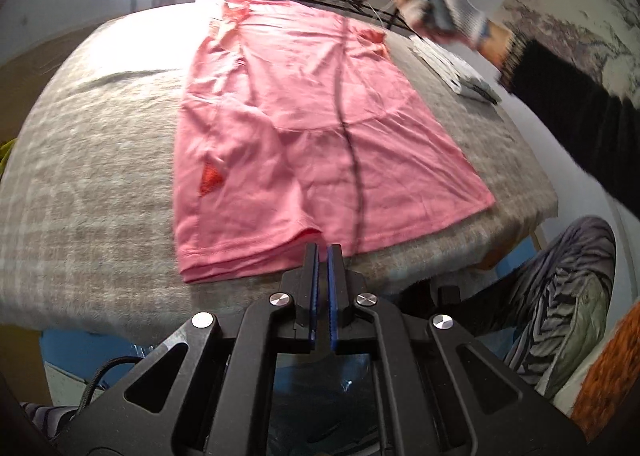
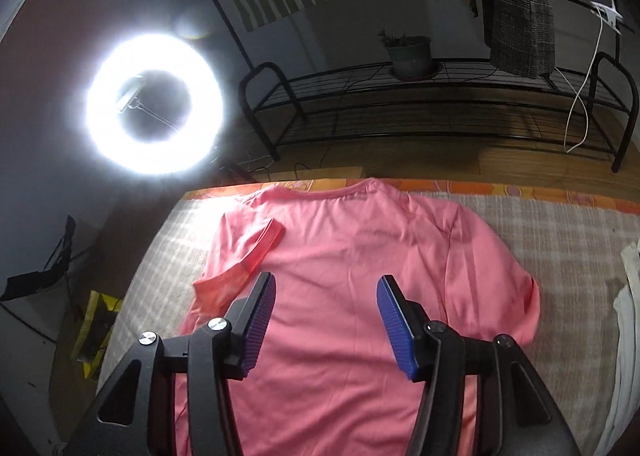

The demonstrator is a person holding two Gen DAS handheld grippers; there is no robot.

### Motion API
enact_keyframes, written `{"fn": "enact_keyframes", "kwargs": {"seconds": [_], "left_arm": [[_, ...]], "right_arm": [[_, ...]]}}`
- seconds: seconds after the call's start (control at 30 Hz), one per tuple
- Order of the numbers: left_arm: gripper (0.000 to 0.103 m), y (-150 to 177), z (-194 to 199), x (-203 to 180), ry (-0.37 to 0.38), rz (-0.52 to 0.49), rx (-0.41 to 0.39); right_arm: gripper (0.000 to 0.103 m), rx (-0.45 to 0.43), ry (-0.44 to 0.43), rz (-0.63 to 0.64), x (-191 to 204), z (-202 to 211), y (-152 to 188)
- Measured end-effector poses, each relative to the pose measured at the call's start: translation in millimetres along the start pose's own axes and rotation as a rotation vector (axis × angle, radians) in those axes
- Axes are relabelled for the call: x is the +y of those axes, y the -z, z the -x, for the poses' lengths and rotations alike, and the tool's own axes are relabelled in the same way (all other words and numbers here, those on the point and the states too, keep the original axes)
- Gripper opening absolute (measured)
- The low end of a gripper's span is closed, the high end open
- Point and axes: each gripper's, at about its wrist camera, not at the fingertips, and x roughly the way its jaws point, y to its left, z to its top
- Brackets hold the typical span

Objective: Fold small clothes

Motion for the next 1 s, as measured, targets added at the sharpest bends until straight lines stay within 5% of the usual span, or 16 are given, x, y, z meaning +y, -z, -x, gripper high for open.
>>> {"fn": "enact_keyframes", "kwargs": {"seconds": [0.13, 0.5, 0.6, 0.9, 1.0], "left_arm": [[0.020, -8.9, -11.4, 5.5, -0.033, 0.010, -0.015], [0.022, -9.5, -67.4, -2.2, -0.061, -0.054, 0.051], [0.038, -6.1, -68.6, -10.2, -0.066, -0.097, 0.046], [0.038, -2.5, -71.8, -14.8, -0.109, -0.142, 0.022], [0.028, -4.4, -73.6, -14.3, -0.118, -0.137, 0.016]], "right_arm": [[0.055, 0.021, -0.051, 0.005, 12.6, -2.1, 16.9], [0.058, 0.152, -0.138, 0.103, 109.1, -83.6, 36.4], [0.063, 0.192, -0.117, 0.097, 125.7, -112.1, 37.9], [0.061, 0.255, 0.014, 0.113, 149.2, -165.0, 42.2], [0.057, 0.265, 0.037, 0.128, 151.2, -171.9, 43.5]]}}
